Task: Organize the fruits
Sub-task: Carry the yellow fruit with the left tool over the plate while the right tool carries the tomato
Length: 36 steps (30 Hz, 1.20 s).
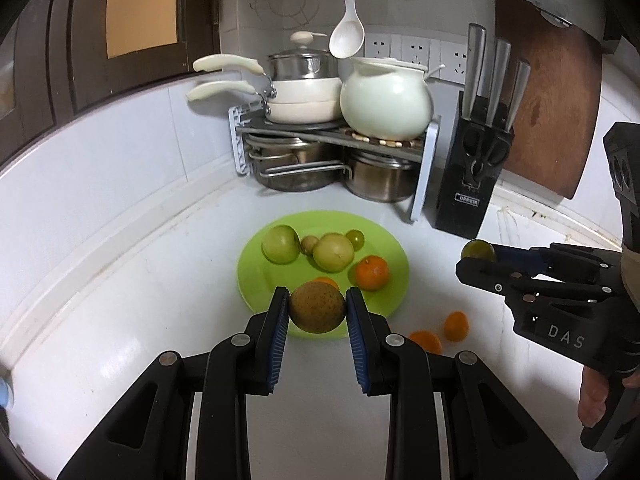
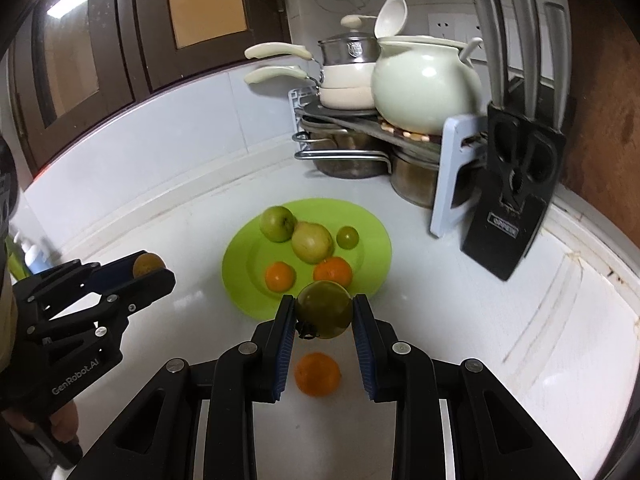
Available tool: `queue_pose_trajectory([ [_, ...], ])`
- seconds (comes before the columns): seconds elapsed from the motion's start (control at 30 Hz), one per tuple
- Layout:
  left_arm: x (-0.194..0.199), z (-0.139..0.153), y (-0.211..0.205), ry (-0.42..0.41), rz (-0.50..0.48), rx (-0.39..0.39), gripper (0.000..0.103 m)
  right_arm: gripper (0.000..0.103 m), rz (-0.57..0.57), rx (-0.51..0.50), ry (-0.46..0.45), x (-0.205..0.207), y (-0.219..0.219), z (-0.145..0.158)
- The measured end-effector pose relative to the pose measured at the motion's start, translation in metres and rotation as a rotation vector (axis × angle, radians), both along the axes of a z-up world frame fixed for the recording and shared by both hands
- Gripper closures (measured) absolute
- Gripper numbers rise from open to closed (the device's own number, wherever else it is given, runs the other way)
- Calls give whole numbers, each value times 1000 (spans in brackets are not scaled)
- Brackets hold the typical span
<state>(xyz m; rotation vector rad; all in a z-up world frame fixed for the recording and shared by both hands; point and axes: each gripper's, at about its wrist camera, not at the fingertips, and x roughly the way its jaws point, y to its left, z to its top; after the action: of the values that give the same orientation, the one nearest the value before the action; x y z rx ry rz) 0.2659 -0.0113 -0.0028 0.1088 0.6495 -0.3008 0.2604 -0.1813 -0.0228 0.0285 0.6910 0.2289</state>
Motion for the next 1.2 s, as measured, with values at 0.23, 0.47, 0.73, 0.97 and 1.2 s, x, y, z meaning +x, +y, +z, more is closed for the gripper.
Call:
queue_pose_trajectory([
  [0.23, 15, 5, -1, -15, 5, 4, 74, 73, 14, 1, -8, 20, 1, 5],
  [0.47, 39, 3, -3, -12, 12, 4, 74, 73, 24, -13, -5, 45, 1, 7],
  [0.73, 72, -9, -6, 22, 12, 3, 74, 73, 34, -19, 18, 75, 3, -2],
  [0.97, 96, -22, -7, 46, 17, 13, 74, 73, 38, -24, 51, 101, 6, -14],
  [1.2, 117, -36, -11, 76, 17, 24, 74, 73, 53, -38, 79, 121, 9, -26],
])
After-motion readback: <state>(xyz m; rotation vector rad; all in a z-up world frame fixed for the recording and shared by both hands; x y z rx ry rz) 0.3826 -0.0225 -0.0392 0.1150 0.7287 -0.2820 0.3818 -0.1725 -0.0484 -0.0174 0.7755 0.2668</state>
